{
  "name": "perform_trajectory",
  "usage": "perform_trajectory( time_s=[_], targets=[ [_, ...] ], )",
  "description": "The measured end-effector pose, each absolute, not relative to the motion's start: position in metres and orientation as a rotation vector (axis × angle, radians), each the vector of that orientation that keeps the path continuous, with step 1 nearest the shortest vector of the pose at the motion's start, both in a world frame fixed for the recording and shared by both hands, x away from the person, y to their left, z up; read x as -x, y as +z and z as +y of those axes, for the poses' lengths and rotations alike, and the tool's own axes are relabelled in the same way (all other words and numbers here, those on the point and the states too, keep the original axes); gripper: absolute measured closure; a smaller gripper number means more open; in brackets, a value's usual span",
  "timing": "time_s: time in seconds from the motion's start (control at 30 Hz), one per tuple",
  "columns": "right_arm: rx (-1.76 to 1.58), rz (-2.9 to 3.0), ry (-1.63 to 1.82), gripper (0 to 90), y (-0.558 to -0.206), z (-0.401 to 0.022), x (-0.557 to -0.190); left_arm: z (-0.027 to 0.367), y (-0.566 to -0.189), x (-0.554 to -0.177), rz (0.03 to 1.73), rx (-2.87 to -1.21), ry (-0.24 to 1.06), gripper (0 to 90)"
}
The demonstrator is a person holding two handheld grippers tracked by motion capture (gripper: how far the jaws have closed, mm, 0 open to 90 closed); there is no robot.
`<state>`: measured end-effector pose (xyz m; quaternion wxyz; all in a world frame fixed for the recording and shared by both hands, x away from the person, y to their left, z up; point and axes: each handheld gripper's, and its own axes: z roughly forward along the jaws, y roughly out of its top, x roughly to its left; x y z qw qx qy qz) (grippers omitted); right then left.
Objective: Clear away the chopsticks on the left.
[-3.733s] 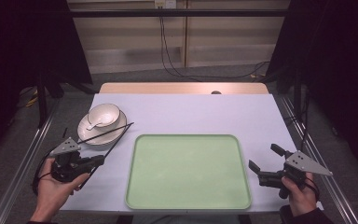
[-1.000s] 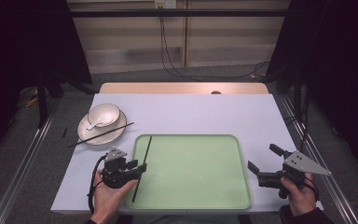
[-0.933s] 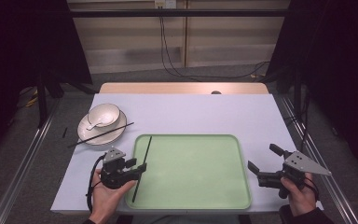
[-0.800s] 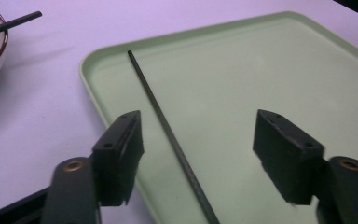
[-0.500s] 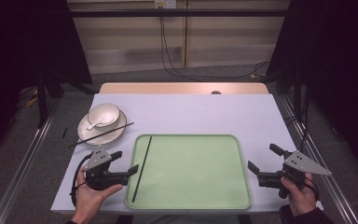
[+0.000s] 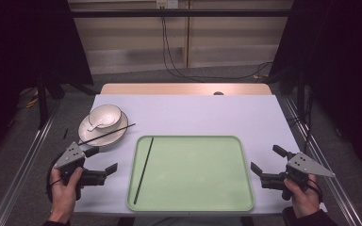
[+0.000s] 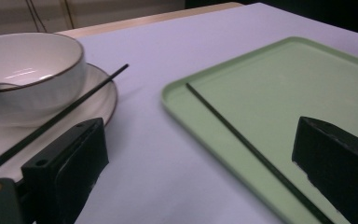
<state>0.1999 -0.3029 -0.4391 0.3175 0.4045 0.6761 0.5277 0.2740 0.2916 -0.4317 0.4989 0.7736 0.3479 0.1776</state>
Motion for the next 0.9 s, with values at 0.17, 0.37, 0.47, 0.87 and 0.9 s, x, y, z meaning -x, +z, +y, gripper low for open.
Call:
perform_trajectory(
  time_s=[0.17, 0.37, 0.47, 0.87, 0.9],
  targets=[
    [-1.068, 1.781, 1.389, 0.0, -0.439, -0.303, -0.2, 0.308, -0.432, -0.282, 0.863, -1.866, 0.439, 3.0],
    [-1.07, 1.778, 1.387, 0.0, -0.439, -0.303, -0.2, 0.328, -0.434, -0.297, 0.86, -1.876, 0.447, 3.5],
    [-1.068, 1.781, 1.385, 0.0, -0.439, -0.303, -0.2, 0.337, -0.432, -0.305, 0.854, -1.886, 0.467, 3.7],
    [-1.076, 1.778, 1.379, 0.0, -0.439, -0.303, -0.2, 0.357, -0.435, -0.346, 0.863, -1.966, 0.424, 7.4],
    [-1.076, 1.778, 1.378, 0.0, -0.439, -0.303, -0.2, 0.357, -0.435, -0.35, 0.892, -1.974, 0.446, 7.5]
  ],
)
